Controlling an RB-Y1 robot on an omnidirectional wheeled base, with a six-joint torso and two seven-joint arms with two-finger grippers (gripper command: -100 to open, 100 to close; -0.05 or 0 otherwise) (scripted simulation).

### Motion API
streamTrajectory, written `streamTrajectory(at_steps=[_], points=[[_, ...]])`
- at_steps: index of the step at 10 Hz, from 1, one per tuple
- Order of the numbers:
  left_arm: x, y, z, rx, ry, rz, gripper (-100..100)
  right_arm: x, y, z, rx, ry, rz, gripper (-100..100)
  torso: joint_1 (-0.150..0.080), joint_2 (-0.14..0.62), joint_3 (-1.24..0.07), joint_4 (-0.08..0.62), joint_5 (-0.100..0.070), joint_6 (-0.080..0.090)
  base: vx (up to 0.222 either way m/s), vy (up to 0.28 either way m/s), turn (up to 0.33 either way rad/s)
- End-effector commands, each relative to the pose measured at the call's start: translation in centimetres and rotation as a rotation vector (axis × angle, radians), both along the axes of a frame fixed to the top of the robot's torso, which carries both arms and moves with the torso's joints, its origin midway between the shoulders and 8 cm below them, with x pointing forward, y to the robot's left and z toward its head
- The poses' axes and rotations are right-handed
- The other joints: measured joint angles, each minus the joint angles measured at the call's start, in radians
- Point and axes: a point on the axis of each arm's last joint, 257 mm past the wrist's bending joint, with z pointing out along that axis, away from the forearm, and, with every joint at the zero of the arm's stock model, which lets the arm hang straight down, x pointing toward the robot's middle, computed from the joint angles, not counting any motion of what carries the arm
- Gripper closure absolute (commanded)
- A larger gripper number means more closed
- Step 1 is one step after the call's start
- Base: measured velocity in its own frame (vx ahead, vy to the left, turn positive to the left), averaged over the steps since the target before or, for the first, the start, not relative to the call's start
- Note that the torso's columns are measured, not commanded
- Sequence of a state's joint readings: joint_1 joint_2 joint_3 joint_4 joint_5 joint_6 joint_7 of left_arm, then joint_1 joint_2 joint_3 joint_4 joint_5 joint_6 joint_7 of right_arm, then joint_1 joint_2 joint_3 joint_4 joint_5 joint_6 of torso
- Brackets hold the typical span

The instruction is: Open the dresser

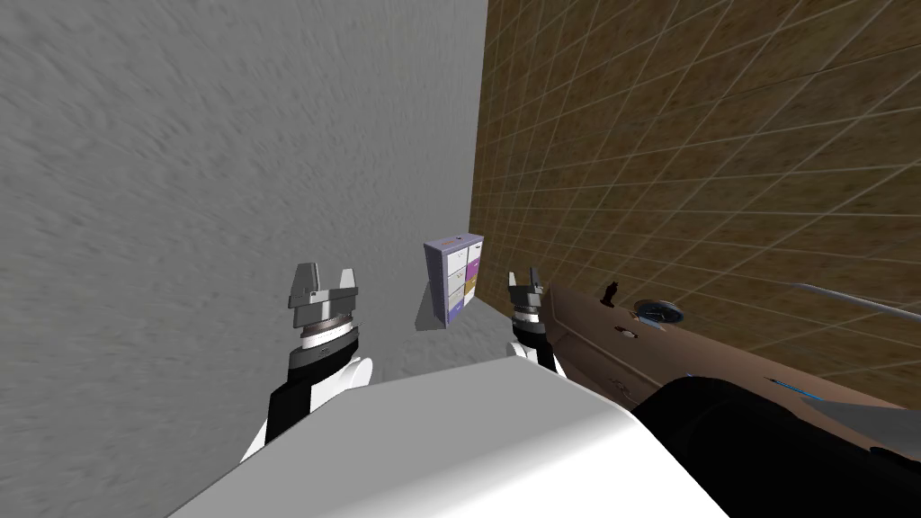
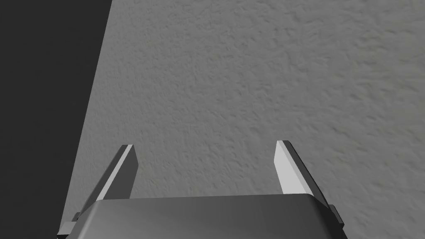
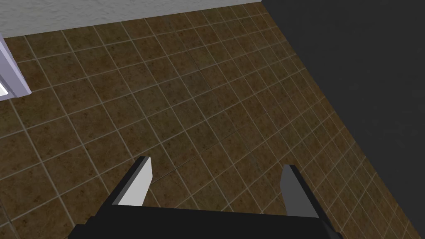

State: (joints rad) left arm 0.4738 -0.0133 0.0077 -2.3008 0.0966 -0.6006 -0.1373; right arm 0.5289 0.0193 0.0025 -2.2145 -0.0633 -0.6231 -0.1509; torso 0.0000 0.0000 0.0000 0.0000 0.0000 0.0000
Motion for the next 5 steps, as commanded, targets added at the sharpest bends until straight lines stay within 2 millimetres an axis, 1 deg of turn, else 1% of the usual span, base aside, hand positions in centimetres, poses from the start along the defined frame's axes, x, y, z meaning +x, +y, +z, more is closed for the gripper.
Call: streamTrajectory(at_steps=[1,5], points=[[0.0,0.0,0.0,0.0,0.0,0.0,0,0.0,0.0,0.0,0.0,0.0,0.0,0,0.0,0.04,-0.082,0.041,0.0,0.0,0.0,0.0,0.0],[-0.01,0.0,0.01,0.0,0.0,0.0,0,0.0,0.0,0.01,0.0,0.0,0.0,0,0.0,0.322,-0.644,0.322,0.0,0.0,0.0,0.0,0.0]])
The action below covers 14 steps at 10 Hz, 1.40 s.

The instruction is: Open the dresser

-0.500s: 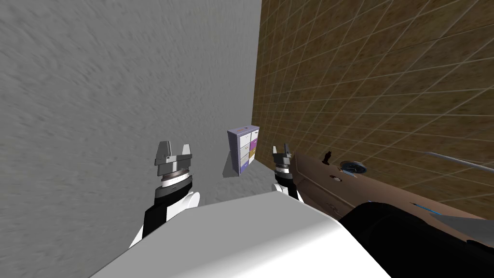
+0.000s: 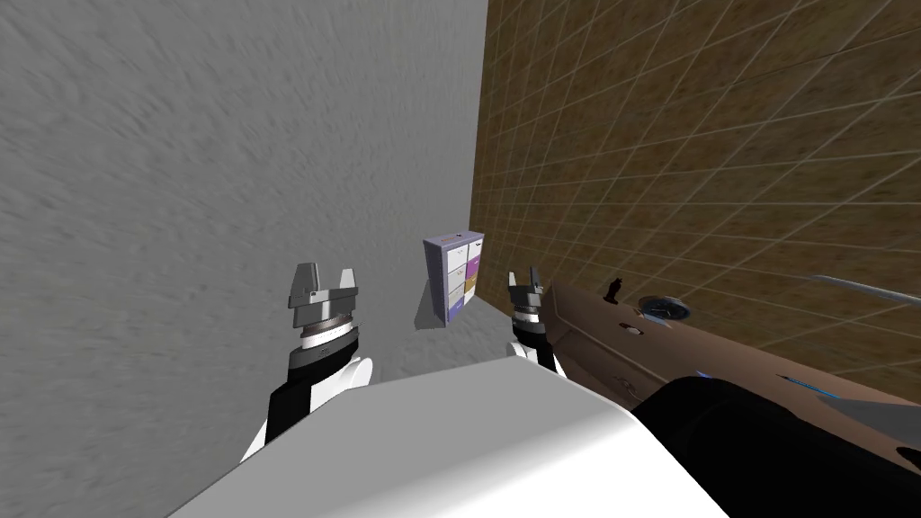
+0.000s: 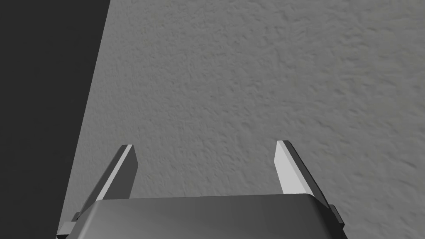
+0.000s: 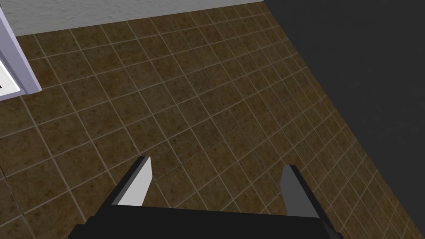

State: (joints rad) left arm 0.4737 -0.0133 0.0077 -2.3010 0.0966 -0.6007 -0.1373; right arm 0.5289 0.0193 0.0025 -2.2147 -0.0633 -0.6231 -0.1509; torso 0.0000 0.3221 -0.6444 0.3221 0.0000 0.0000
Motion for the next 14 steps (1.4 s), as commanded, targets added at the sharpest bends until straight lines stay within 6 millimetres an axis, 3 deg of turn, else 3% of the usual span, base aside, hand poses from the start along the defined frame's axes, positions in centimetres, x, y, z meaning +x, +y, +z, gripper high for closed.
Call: streamTrajectory(at_steps=[1,4,5,7,14], points=[[0.0,0.0,0.0,0.0,0.0,0.0,0,0.0,0.0,0.0,0.0,0.0,0.0,0,0.0,0.074,-0.147,0.074,0.0,0.0,0.0,0.0,0.0],[0.0,0.0,0.0,0.0,0.0,0.0,0,0.0,0.0,0.0,0.0,0.0,0.0,0,0.0,0.296,-0.59,0.295,0.0,0.0,0.0,0.0,0.0],[0.0,0.0,0.0,0.0,0.0,0.0,0,0.1,0.2,-0.1,-0.015,0.005,0.03,-100,0.0,0.369,-0.738,0.369,0.0,0.0,0.013,-0.007,0.07],[0.0,0.0,0.0,0.0,0.001,0.0,0,0.2,0.4,-0.4,-0.015,0.013,0.081,-100,-0.001,0.412,-0.827,0.412,0.0,0.0,0.022,-0.022,0.123],[0.0,0.0,0.0,0.0,0.001,0.0,0,0.3,-0.5,-1.9,0.132,0.023,0.242,-100,0.0,0.416,-0.832,0.416,0.0,0.0,0.041,-0.041,0.175]])
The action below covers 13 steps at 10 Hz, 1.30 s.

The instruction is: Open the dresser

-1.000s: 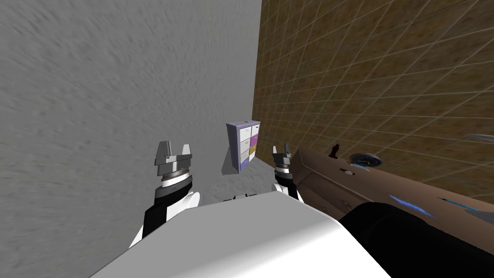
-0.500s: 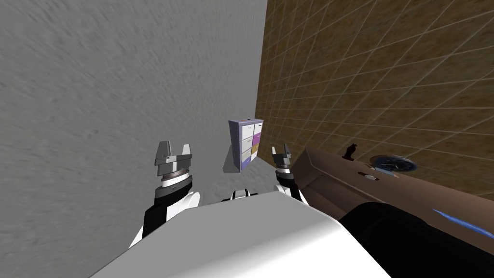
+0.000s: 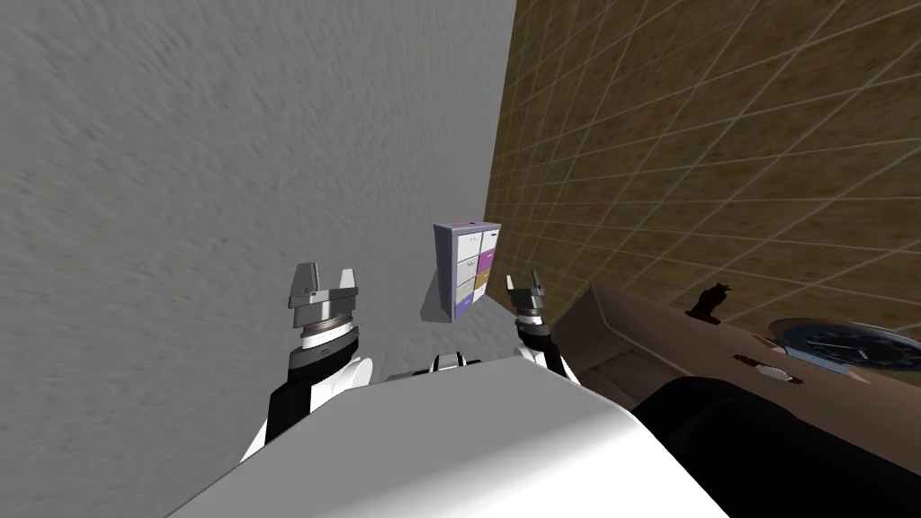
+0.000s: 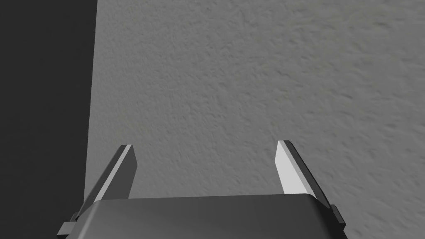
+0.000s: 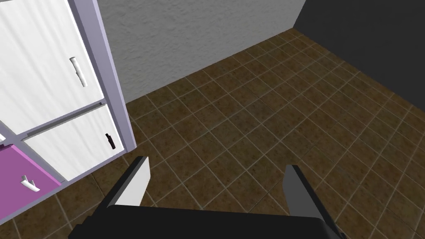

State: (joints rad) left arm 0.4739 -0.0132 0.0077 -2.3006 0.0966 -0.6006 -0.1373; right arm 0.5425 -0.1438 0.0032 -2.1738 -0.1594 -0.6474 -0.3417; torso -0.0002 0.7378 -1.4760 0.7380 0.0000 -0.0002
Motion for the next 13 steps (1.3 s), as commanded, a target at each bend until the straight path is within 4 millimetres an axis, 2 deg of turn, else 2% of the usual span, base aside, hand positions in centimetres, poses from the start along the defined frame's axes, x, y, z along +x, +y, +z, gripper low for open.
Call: streamTrajectory(at_steps=[1,8,13], points=[[0.0,0.0,0.0,0.0,0.0,0.0,0,0.0,-0.6,-0.6,0.079,0.005,0.055,-100,0.0,0.0,0.0,0.0,0.0,0.001,0.029,-0.038,0.18],[0.0,0.0,0.0,0.0,0.0,0.0,0,-0.1,-2.1,-2.1,0.279,0.006,0.169,-100,0.0,0.0,0.0,0.0,0.0,0.0,0.033,-0.046,0.173],[0.0,0.0,0.0,0.0,0.0,0.0,0,-0.2,-4.0,-4.0,0.475,-0.001,0.249,-100,0.0,0.0,0.0,0.0,0.0,0.001,0.032,-0.054,0.212]])
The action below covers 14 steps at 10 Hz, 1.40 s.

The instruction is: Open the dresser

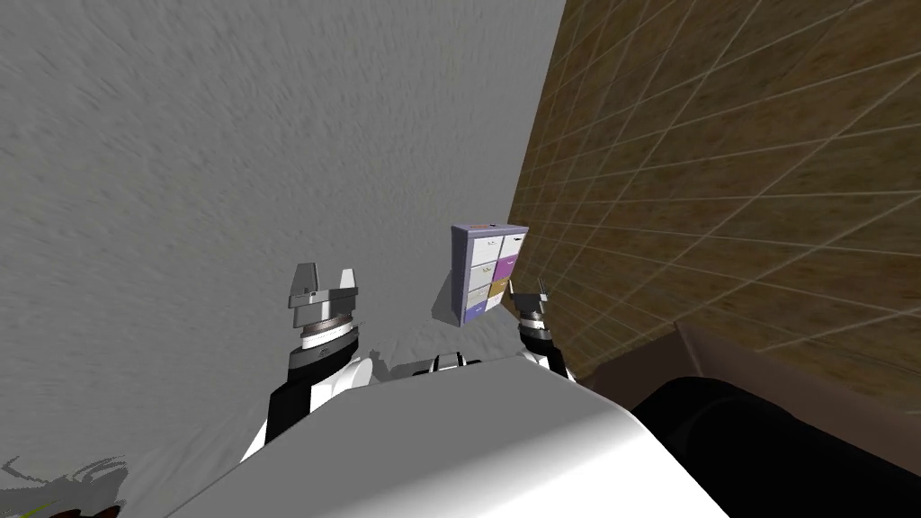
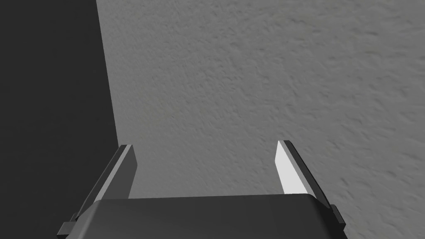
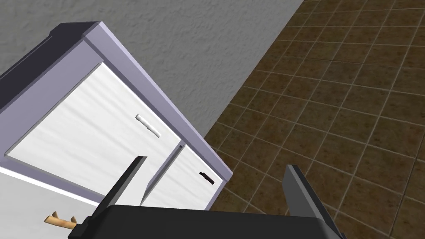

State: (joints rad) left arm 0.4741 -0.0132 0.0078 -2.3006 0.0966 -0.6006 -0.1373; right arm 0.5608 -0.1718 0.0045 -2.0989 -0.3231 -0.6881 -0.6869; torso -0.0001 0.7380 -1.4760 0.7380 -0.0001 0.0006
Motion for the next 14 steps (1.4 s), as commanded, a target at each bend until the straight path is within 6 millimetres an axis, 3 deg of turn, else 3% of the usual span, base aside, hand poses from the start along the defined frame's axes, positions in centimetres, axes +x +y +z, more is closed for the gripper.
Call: streamTrajectory(at_steps=[1,14], points=[[0.0,0.0,0.0,0.0,0.0,0.0,0,-0.2,-0.7,-0.7,0.095,-0.005,0.043,-100,-0.001,-0.001,0.0,0.0,0.0,-0.001,0.032,-0.064,0.126],[0.0,0.0,0.0,0.0,0.0,0.0,0,-0.8,-4.3,-4.9,0.523,-0.046,0.202,-100,0.001,0.0,0.0,0.0,0.0,-0.002,0.02,-0.05,0.168]])
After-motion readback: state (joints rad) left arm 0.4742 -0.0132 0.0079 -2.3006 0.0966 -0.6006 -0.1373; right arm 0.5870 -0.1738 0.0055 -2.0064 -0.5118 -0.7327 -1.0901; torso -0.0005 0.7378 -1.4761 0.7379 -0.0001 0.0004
